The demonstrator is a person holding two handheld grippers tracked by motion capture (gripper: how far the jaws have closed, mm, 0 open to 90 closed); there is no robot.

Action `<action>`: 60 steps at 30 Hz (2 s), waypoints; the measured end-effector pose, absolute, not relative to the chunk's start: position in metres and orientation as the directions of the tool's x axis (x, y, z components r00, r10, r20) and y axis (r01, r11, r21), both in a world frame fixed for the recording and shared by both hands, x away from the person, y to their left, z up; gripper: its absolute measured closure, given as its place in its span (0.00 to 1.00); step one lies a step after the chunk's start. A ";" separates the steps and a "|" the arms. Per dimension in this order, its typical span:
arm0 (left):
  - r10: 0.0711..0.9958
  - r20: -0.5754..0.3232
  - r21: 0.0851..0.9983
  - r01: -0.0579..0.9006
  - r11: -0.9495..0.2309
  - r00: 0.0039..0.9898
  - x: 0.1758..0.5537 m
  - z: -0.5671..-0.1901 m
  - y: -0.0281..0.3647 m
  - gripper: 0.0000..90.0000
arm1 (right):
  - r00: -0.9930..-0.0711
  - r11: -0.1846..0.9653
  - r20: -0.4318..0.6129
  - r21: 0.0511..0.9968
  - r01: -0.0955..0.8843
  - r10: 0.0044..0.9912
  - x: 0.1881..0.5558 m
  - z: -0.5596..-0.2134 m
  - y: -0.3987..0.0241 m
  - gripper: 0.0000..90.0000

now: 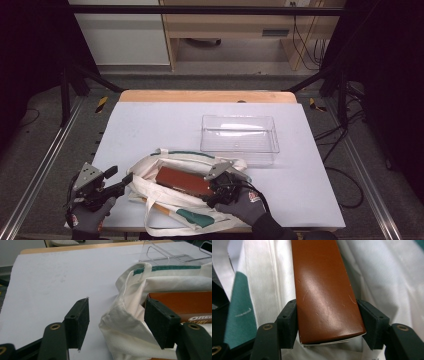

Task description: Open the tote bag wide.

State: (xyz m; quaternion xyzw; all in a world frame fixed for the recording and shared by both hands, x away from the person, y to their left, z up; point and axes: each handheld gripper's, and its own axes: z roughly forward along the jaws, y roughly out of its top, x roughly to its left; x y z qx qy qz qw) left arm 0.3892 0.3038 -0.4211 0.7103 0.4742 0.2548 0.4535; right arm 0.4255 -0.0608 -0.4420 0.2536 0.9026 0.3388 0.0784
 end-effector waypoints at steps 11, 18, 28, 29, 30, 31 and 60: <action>0.904 -0.069 0.884 0.446 -0.140 0.421 0.390 -0.422 0.304 0.39 | -0.847 0.571 0.007 0.736 0.365 0.532 0.423 -0.430 -0.059 0.36; 0.904 -0.070 0.883 0.449 -0.140 0.421 0.390 -0.422 0.304 0.39 | -0.862 0.585 0.019 0.727 0.359 0.507 0.434 -0.417 -0.044 0.34; 0.904 -0.066 0.882 0.448 -0.145 0.423 0.390 -0.422 0.304 0.39 | -0.869 0.642 -0.005 0.676 0.362 0.495 0.445 -0.429 -0.026 0.37; 0.903 -0.066 0.881 0.449 -0.147 0.424 0.391 -0.422 0.304 0.39 | -0.868 0.647 -0.009 0.670 0.363 0.496 0.445 -0.430 -0.026 0.37; 0.903 -0.065 0.881 0.449 -0.147 0.424 0.391 -0.422 0.304 0.39 | -0.869 0.652 0.000 0.661 0.371 0.495 0.446 -0.433 -0.026 0.37; 0.903 -0.064 0.881 0.450 -0.149 0.424 0.391 -0.422 0.304 0.39 | -0.870 0.651 0.004 0.661 0.372 0.493 0.447 -0.435 -0.026 0.37; 0.903 -0.068 0.881 0.451 -0.145 0.424 0.391 -0.423 0.304 0.40 | -0.910 0.704 -0.007 0.635 0.317 0.415 0.447 -0.431 -0.024 0.47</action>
